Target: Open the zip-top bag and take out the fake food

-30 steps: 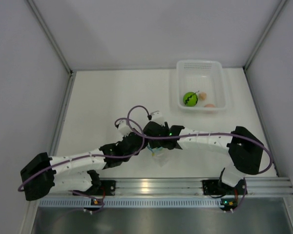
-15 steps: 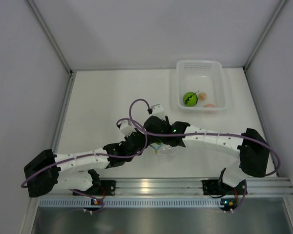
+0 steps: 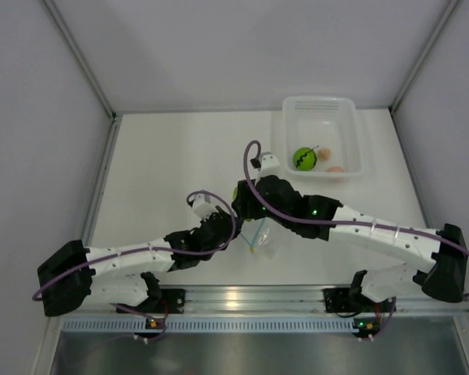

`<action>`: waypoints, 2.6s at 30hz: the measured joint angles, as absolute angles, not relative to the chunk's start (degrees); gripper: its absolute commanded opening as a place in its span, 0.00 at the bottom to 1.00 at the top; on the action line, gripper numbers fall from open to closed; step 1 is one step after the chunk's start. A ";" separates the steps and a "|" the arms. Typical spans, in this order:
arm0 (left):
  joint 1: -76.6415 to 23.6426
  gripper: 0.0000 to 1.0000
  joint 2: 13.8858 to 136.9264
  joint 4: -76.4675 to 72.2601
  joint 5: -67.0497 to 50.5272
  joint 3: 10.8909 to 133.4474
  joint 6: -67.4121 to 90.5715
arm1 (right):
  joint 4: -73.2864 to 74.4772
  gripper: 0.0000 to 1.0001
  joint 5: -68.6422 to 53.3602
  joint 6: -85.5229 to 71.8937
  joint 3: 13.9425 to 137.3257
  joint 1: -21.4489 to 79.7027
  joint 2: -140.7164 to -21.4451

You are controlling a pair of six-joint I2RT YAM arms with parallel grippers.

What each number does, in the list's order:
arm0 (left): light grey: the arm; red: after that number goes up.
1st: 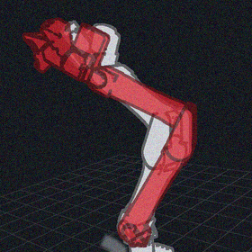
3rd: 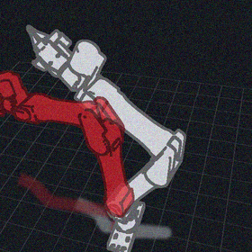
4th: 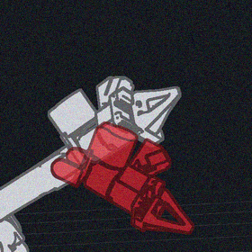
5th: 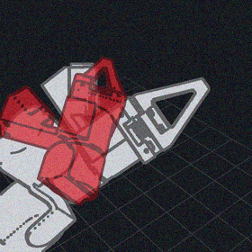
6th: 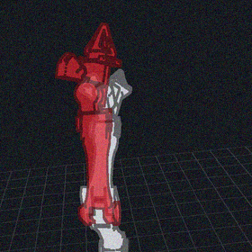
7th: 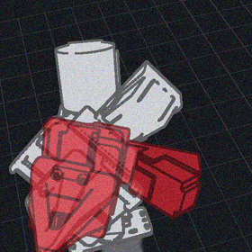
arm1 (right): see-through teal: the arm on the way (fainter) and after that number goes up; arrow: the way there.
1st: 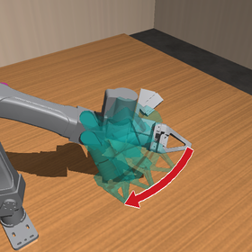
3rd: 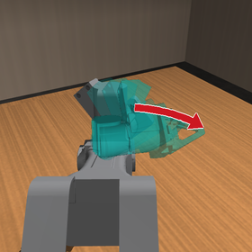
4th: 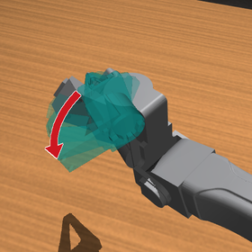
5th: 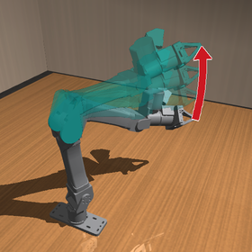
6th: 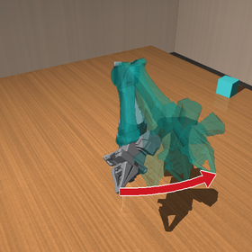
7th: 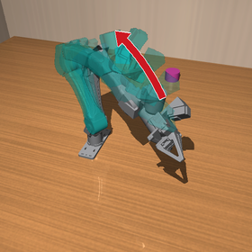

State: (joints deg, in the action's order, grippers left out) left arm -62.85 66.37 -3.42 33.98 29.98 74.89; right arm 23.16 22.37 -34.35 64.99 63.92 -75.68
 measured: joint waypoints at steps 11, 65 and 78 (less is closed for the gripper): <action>-62.85 0.00 66.37 -3.40 33.95 29.78 75.07 | 18.76 0.18 16.91 -33.39 62.06 59.18 -71.99; -37.67 0.00 56.16 27.97 32.80 54.65 46.65 | 31.31 0.91 6.76 -15.42 98.98 3.90 -106.50; -32.18 0.00 79.46 36.80 40.82 71.96 36.05 | 27.51 0.99 -8.51 -19.40 62.50 4.84 -58.17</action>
